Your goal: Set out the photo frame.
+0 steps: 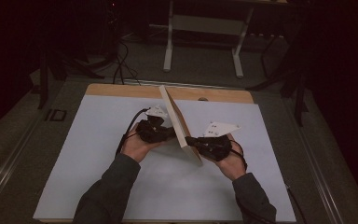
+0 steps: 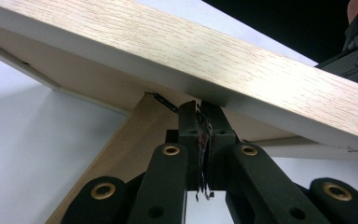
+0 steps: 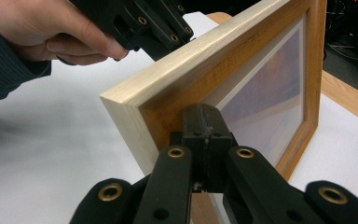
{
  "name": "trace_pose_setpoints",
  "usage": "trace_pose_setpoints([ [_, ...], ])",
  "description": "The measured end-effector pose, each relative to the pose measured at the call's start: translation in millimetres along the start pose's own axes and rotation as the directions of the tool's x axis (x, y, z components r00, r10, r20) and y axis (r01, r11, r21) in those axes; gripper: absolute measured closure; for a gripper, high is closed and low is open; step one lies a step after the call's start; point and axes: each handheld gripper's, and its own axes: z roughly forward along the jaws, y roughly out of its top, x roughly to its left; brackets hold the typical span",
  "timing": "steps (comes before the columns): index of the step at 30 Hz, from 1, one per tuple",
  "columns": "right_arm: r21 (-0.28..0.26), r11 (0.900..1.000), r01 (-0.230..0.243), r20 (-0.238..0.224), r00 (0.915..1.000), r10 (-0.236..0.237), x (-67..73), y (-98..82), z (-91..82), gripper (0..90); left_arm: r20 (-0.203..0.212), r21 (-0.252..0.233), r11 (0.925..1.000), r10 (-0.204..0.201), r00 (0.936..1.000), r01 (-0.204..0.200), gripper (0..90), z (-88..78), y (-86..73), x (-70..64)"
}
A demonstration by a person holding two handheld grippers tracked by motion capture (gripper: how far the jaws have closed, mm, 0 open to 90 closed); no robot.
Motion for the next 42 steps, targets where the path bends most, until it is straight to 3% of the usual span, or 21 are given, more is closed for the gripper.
trace_pose_setpoints([
  [17,0.006,1.000,0.019,-0.037,0.9991,-0.018,5.9,4.6,4.4,89.9,-0.018,0.044,0.9990,-0.008,0.9998,0.009,89.5,0.5,6.4,8.2],
  [26,0.007,1.000,0.026,-0.051,0.9984,-0.026,9.1,7.4,11.0,90.0,0.025,0.049,0.9979,-0.044,0.9987,0.043,90.0,-0.7,6.5,17.7],
  [42,0.027,0.998,0.049,-0.070,0.9964,-0.047,16.9,18.7,27.1,89.9,0.042,0.047,0.9957,-0.082,0.9958,0.079,90.0,-4.5,5.0,33.1],
])
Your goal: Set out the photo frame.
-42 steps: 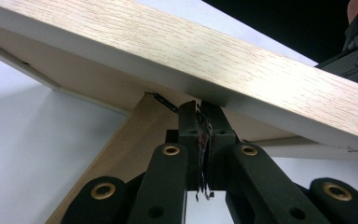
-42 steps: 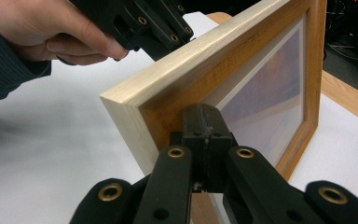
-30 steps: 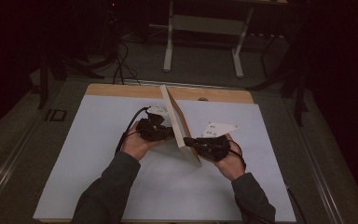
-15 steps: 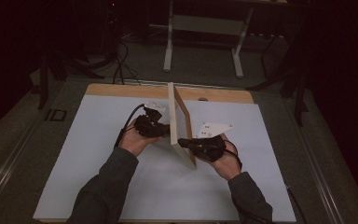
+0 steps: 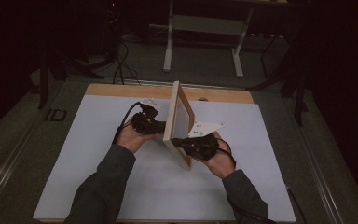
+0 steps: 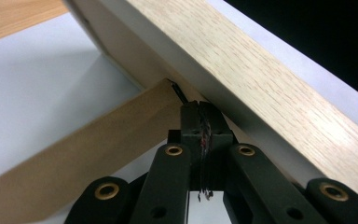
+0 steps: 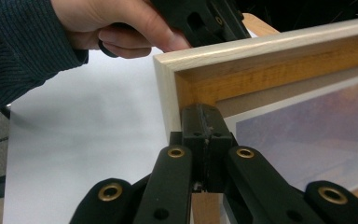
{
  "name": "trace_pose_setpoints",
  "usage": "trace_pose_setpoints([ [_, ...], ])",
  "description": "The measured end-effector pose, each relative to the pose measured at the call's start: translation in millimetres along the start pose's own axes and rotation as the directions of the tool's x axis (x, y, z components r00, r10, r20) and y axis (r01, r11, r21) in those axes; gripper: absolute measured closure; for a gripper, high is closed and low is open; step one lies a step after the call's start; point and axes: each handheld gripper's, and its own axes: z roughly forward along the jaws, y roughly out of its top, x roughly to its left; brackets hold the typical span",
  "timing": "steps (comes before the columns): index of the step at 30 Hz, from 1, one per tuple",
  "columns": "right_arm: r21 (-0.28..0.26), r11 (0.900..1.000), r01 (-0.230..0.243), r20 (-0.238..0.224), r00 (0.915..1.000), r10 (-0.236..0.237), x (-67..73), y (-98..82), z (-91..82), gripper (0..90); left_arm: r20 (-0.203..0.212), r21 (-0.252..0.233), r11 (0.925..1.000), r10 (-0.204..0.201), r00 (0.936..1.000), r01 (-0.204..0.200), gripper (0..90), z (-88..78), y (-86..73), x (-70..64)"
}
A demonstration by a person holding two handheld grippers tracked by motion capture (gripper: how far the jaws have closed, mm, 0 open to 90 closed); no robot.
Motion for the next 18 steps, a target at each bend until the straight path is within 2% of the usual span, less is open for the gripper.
trace_pose_setpoints([
  [9,0.016,1.000,0.004,-0.006,1.0000,-0.004,1.7,10.0,13.9,89.9,-0.004,0.001,0.9998,-0.018,0.9998,0.018,90.0,-4.1,-1.5,7.3],
  [12,0.015,1.000,0.006,-0.006,1.0000,-0.006,3.2,13.8,18.9,89.9,0.016,-0.012,0.9993,-0.035,0.9993,0.035,90.0,-6.4,-3.7,12.6],
  [16,0.019,1.000,0.010,-0.008,0.9999,-0.010,3.4,14.7,20.0,89.5,0.017,-0.015,0.9991,-0.040,0.9990,0.041,90.0,-6.6,-4.1,13.4],
  [17,0.019,1.000,0.009,0.000,1.0000,-0.009,2.6,14.0,19.5,84.8,-0.013,-0.020,0.9992,-0.034,0.9993,0.034,88.9,-6.7,-3.9,11.9],
  [18,0.025,1.000,0.010,0.004,0.9999,-0.010,2.0,13.4,19.4,84.0,-0.022,-0.018,0.9992,-0.036,0.9991,0.035,88.3,-6.8,-3.8,11.6],
])
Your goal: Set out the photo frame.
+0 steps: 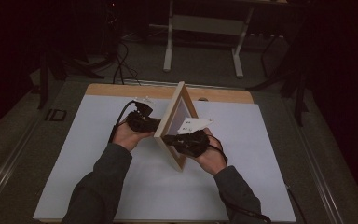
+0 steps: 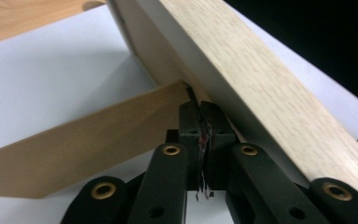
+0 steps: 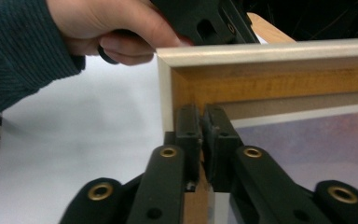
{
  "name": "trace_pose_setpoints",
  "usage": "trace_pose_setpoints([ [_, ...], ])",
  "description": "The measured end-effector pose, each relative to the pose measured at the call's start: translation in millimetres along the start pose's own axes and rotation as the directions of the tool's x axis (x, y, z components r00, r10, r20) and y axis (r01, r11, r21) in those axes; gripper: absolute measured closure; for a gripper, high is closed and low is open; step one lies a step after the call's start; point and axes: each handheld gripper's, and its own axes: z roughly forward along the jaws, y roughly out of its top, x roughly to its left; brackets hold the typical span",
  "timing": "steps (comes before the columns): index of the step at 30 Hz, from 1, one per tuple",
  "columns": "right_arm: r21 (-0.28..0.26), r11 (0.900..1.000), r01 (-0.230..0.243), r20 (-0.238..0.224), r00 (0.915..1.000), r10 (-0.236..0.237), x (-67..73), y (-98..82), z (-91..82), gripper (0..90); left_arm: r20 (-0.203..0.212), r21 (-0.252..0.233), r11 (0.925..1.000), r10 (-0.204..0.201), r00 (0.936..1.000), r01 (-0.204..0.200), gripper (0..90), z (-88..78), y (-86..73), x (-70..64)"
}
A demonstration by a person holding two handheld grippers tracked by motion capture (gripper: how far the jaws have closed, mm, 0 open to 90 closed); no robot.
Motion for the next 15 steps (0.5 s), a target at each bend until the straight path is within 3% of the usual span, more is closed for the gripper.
trace_pose_setpoints([
  [5,-0.003,1.000,-0.015,0.012,0.9998,0.015,-4.4,-4.7,-4.5,79.9,-0.048,0.003,1.0000,0.003,0.9988,-0.003,83.3,-2.5,0.2,-1.7],
  [6,-0.001,1.000,-0.015,0.019,0.9997,0.015,-5.7,-5.8,-6.0,78.9,-0.110,0.005,0.9999,0.014,0.9938,-0.014,80.8,-4.9,0.4,-3.1],
  [7,-0.003,1.000,-0.019,0.025,0.9995,0.019,-6.9,-7.1,-7.4,77.8,-0.137,0.005,0.9998,0.019,0.9904,-0.019,78.9,-6.2,0.3,-3.3],
  [11,-0.004,1.000,-0.027,0.045,0.9986,0.027,-10.5,-11.2,-11.3,74.4,-0.177,-0.026,0.9996,0.002,0.9842,-0.007,72.6,-13.2,0.3,-3.2],
  [15,0.001,0.999,-0.042,0.065,0.9970,0.042,-15.8,-18.0,-16.3,70.5,-0.182,-0.065,0.9978,-0.025,0.9829,0.014,64.2,-21.7,1.6,-3.9],
])
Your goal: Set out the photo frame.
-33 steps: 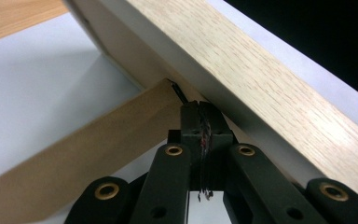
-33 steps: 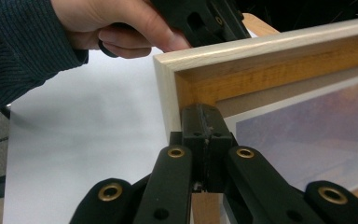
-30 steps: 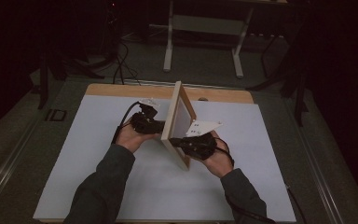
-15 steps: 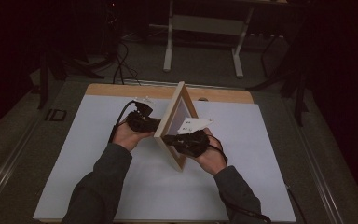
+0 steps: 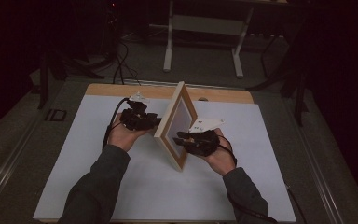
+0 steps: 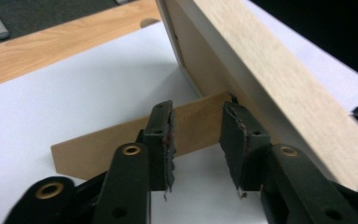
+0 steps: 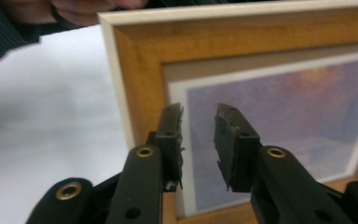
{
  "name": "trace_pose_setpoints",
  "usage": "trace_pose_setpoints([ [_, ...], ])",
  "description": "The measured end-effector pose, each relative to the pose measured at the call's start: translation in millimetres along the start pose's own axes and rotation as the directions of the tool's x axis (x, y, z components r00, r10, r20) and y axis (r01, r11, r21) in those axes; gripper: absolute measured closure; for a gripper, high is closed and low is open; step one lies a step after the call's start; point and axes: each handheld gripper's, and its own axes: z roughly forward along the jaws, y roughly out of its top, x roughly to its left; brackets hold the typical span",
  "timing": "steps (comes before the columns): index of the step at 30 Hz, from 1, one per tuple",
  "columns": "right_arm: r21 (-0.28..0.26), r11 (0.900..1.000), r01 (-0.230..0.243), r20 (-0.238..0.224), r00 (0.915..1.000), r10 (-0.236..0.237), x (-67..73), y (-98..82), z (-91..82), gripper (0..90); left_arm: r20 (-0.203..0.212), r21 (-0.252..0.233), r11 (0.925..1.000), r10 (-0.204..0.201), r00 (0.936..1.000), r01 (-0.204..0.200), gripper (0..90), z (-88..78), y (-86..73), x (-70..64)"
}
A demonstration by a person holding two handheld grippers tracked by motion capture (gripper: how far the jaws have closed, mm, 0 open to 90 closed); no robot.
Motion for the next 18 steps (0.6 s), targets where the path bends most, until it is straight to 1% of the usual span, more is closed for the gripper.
trace_pose_setpoints([
  [1,0.002,1.000,-0.009,0.009,0.9999,0.009,-1.7,-2.5,-1.2,69.4,-0.006,0.001,1.0000,-0.003,1.0000,0.003,61.9,-1.3,0.2,-0.2],
  [2,0.001,1.000,-0.007,0.013,0.9999,0.006,-2.9,-3.7,-1.5,69.1,-0.017,-0.003,1.0000,-0.007,0.9998,0.007,60.7,-2.6,0.3,-0.3],
  [5,0.007,1.000,-0.012,0.026,0.9996,0.012,-4.8,-8.4,-2.5,67.4,-0.028,-0.015,0.9998,-0.014,0.9995,0.014,56.5,-6.4,0.8,-1.4],
  [9,0.016,1.000,-0.023,0.042,0.9989,0.022,-8.1,-13.7,-3.8,66.5,-0.050,-0.051,0.9980,-0.041,0.9979,0.038,52.4,-14.3,2.4,-3.7],
  [11,0.019,1.000,-0.023,0.050,0.9985,0.022,-9.3,-15.4,-4.6,66.1,-0.033,-0.072,0.9959,-0.058,0.9978,0.056,51.2,-17.4,2.9,-5.2],
  [12,0.019,1.000,-0.023,0.050,0.9985,0.022,-9.3,-15.4,-4.6,66.1,-0.033,-0.072,0.9959,-0.058,0.9978,0.056,50.4,-17.4,2.9,-5.2],
  [13,0.023,0.999,-0.022,0.052,0.9984,0.020,-9.8,-16.1,-5.0,65.8,-0.029,-0.082,0.9947,-0.064,0.9975,0.062,50.4,-20.3,4.0,-8.7],
  [15,0.029,0.999,-0.028,0.062,0.9978,0.026,-12.3,-18.6,-7.0,65.1,-0.029,-0.093,0.9938,-0.064,0.9975,0.061,48.9,-22.4,5.0,-11.0],
  [17,0.030,0.999,-0.034,0.064,0.9974,0.032,-13.5,-20.1,-8.4,64.7,-0.015,-0.100,0.9925,-0.073,0.9972,0.071,47.8,-24.2,5.6,-12.1],
  [18,0.030,0.999,-0.034,0.064,0.9974,0.032,-13.5,-20.1,-8.4,64.7,-0.015,-0.100,0.9925,-0.073,0.9972,0.071,47.7,-24.2,5.6,-12.1],
])
